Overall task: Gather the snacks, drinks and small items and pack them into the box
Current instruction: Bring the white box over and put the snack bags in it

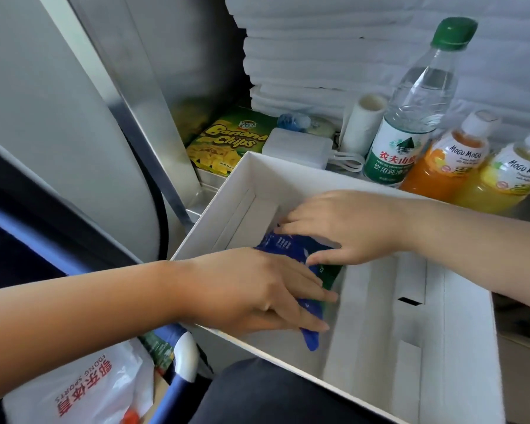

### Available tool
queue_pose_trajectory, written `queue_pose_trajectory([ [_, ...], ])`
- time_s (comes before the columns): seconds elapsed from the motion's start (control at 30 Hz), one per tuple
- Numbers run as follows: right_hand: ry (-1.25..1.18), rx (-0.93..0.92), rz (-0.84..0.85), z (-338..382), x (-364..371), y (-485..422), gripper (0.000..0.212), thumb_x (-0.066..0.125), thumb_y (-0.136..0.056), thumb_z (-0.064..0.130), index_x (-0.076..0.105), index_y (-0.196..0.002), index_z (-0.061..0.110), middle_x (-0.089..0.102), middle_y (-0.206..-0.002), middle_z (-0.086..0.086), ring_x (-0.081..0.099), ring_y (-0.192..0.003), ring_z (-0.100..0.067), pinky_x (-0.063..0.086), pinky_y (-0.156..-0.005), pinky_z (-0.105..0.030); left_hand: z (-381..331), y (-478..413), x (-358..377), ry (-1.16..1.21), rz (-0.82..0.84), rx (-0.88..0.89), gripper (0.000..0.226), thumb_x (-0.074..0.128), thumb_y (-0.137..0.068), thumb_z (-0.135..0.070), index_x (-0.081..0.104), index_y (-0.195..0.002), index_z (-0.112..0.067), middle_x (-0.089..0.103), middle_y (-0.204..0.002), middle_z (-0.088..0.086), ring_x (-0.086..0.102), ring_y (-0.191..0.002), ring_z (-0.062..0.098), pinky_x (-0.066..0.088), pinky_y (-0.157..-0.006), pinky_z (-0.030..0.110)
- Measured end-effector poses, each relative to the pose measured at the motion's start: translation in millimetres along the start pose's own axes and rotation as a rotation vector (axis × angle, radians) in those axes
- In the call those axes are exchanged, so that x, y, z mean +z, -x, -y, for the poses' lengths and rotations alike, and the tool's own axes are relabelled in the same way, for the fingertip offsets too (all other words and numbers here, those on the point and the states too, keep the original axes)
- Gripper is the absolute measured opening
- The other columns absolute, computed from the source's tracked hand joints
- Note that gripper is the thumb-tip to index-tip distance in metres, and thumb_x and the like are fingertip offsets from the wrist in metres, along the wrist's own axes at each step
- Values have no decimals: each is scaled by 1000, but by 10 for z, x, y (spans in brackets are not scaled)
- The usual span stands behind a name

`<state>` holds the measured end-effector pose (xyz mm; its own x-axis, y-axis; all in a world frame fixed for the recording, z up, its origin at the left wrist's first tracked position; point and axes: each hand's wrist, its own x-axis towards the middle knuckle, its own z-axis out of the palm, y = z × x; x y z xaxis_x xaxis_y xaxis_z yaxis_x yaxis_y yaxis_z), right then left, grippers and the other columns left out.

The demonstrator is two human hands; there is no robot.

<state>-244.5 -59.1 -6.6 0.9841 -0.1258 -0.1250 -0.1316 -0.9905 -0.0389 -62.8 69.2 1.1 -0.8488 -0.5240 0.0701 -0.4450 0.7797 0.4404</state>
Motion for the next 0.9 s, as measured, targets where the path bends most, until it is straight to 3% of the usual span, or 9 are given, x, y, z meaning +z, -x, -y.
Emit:
queue_pose_trajectory([
  [0.13,-28,38,124,-26,74,14,56,43,-93,51,38,-141,23,44,-143,4,42,-127,-12,38,-102,-35,152,-22,253,90,508,-271,41,47,-93,-46,47,-134,-38,29,-151,-9,20,-136,5,18,-114,33],
  [0.2,-48,41,106,-30,70,29,54,45,-93,49,40,-140,23,44,-143,3,41,-128,-12,39,-102,-35,213,4,292,60,623,-338,53,48,-92,-48,31,-142,-41,14,-156,-9,8,-140,6,11,-114,32],
  [0.37,-42,51,99,-23,35,30,50,46,-94,44,42,-139,23,42,-144,2,41,-128,-13,40,-100,-35,295,102,226,-278,677,-414,83,53,-90,-45,-4,-148,-33,-17,-156,0,-12,-142,18,4,-114,36],
  [0.57,16,55,254,37,136,-44,58,47,-93,43,27,-146,30,22,-155,2,33,-134,-17,40,-100,-36,272,27,246,-352,819,-423,98,57,-86,-52,-16,-147,-28,-15,-155,14,-4,-143,30,-9,-112,35],
  [0.7,-13,91,396,26,217,-47,59,47,-95,38,22,-147,34,18,-156,0,33,-134,-20,38,-103,-36,278,-50,243,-340,851,-405,96,57,-86,-50,-16,-146,-32,-15,-154,17,7,-142,34,6,-117,41],
  [0.8,-67,123,442,-12,208,-41,52,44,-97,33,28,-146,33,26,-153,0,35,-133,-18,34,-103,-31,255,-84,277,-384,819,-355,98,62,-84,-47,-12,-147,-34,-20,-155,10,23,-136,35,25,-111,43],
  [0.9,-28,138,496,-5,204,-43,45,38,-100,30,34,-145,28,33,-150,-2,38,-131,-19,34,-104,-32,277,-122,365,-471,780,-310,112,69,-78,-49,-19,-145,-30,-24,-154,5,22,-133,32,27,-107,42],
])
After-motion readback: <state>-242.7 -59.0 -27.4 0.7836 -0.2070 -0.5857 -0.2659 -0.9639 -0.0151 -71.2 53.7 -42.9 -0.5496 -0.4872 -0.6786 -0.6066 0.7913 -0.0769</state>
